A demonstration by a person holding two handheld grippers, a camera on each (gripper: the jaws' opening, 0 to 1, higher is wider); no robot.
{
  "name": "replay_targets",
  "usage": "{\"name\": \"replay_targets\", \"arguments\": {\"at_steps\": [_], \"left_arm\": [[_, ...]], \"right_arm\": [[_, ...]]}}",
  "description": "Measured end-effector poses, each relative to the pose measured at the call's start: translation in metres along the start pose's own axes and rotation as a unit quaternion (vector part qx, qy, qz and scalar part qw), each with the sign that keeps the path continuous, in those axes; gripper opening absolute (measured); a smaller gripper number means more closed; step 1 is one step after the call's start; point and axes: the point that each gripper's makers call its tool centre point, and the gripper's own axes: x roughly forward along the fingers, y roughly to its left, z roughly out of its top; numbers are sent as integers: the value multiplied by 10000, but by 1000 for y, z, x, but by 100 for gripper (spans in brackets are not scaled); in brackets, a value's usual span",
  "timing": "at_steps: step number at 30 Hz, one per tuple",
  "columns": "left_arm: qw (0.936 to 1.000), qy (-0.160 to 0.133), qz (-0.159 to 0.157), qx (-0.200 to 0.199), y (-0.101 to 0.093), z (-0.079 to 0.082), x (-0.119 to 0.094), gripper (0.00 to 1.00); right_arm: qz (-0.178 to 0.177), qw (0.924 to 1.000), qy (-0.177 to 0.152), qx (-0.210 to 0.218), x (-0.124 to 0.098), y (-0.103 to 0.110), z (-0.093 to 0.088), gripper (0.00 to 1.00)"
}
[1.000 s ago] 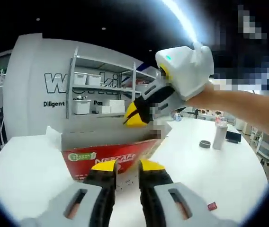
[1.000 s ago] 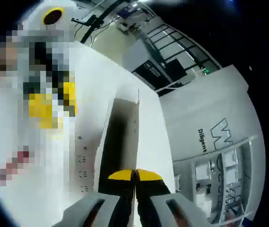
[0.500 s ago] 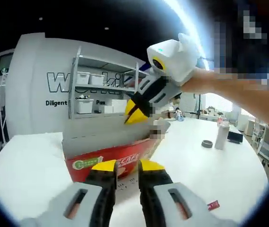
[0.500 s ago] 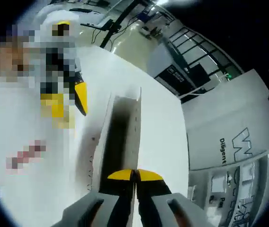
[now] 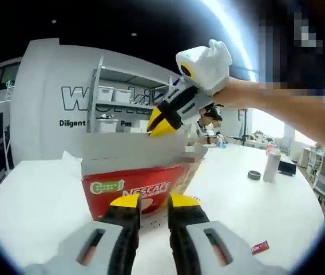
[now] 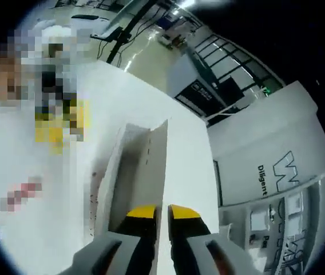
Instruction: Tear open the coffee pouch, take out the coffee, and pour the coffee from the pouch into the cup
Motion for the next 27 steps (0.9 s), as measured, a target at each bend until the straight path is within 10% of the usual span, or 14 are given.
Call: {"name": "replay_targets", "arguments": {"at_steps": [27], "left_arm": [[9999,102,-88,41,-8,-8,6,20]], "right_arm": [[-1036,9915,486,623,39,-26,-47,30]]}}
